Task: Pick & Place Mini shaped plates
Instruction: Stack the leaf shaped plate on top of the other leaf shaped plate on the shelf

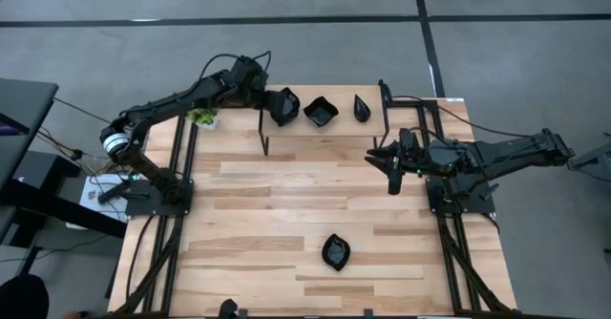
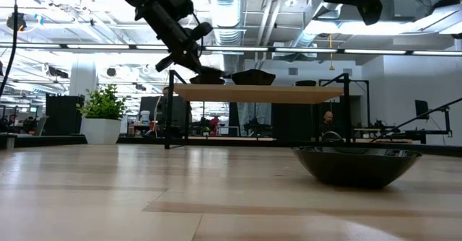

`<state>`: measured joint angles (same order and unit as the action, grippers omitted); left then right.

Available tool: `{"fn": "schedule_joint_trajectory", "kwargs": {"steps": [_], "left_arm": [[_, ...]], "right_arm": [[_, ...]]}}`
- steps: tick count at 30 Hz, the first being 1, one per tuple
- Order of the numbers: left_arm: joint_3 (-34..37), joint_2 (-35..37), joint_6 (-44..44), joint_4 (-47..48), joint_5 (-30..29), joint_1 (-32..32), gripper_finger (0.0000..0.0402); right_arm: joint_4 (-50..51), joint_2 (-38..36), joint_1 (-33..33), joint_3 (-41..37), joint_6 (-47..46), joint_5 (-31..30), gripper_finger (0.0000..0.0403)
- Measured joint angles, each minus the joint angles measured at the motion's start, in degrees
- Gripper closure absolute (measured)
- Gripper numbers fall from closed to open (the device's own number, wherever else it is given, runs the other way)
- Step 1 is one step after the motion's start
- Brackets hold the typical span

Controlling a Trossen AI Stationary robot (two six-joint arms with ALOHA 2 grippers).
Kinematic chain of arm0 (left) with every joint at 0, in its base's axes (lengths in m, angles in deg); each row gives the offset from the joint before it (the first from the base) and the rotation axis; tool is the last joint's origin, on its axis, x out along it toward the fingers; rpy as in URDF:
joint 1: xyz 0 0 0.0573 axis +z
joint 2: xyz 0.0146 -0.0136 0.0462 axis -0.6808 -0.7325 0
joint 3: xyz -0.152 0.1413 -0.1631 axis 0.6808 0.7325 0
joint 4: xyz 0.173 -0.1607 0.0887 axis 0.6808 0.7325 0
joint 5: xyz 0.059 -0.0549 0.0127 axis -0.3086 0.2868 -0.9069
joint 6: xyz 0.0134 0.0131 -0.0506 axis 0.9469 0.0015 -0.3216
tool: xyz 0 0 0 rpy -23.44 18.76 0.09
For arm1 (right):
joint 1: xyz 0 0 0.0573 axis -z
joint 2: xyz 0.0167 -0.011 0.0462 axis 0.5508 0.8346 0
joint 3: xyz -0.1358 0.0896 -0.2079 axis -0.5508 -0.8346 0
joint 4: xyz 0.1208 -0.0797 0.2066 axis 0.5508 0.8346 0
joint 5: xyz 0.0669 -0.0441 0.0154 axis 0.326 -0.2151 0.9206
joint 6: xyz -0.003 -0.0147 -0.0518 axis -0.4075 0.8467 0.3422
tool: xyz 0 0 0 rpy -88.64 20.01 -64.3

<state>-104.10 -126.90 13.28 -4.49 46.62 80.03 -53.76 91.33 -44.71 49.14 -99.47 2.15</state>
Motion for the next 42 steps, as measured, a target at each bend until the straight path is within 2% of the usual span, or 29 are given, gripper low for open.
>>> {"fn": "schedule_joint_trajectory", "kwargs": {"steps": [14, 34, 42], "left_arm": [[0.0, -0.6, 0.0, 1.4, -0.8, -0.3, 0.0391], [0.1, -0.4, 1.1, 2.2, -0.8, -0.4, 0.0307], [0.1, 3.1, 1.4, 2.4, -0.8, 0.5, 0.0289]], "right_arm": [[0.0, 0.0, 0.0, 0.0, 0.2, 0.0, 0.0301], [-0.3, -0.1, 0.0, 0.0, 0.3, -0.1, 0.0301], [-0.3, -0.1, 0.0, 0.0, 0.0, -0.1, 0.0301]]}}
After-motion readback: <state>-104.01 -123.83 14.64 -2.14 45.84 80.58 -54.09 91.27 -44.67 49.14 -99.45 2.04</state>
